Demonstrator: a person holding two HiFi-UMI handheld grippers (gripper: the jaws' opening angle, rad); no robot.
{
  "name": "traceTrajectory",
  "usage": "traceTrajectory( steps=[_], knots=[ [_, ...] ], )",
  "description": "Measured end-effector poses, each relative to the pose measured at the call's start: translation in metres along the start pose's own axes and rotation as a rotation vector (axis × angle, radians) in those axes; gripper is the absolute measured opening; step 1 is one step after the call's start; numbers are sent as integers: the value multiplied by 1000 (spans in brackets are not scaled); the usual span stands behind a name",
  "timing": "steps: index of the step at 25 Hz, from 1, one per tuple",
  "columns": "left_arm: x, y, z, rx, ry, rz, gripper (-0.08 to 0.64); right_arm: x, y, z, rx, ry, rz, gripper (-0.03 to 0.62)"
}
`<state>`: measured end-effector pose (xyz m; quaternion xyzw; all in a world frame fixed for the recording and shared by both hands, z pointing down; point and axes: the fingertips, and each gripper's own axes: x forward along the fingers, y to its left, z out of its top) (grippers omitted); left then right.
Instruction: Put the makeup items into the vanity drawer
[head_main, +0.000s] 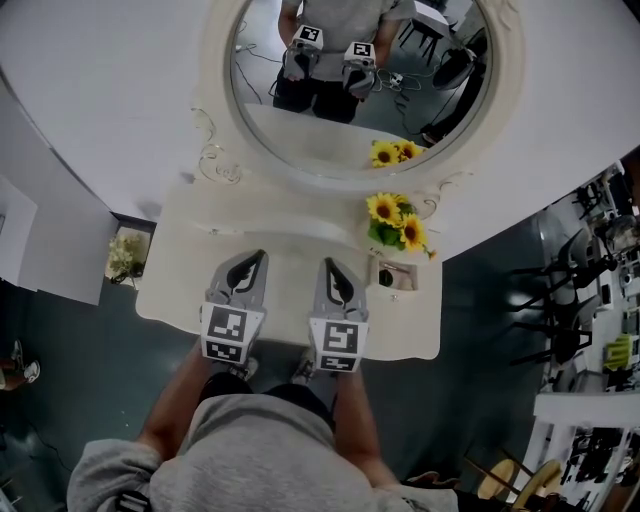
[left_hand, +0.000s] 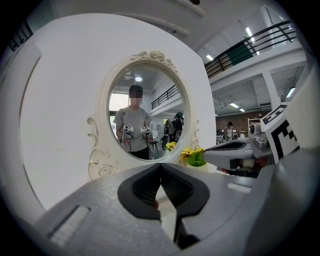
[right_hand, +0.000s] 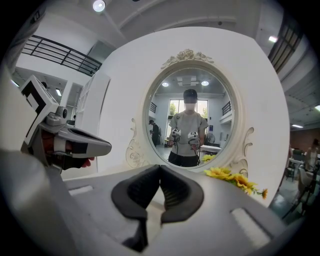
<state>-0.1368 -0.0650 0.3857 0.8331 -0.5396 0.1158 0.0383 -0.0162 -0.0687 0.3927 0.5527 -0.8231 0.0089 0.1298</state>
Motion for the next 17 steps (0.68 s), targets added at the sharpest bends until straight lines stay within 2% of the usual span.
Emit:
traceTrajectory(
  steps=[17],
  knots=[
    [-6,-8,-2,5,11,1,11,-10,-2,-3,0,2,3,5]
  ],
)
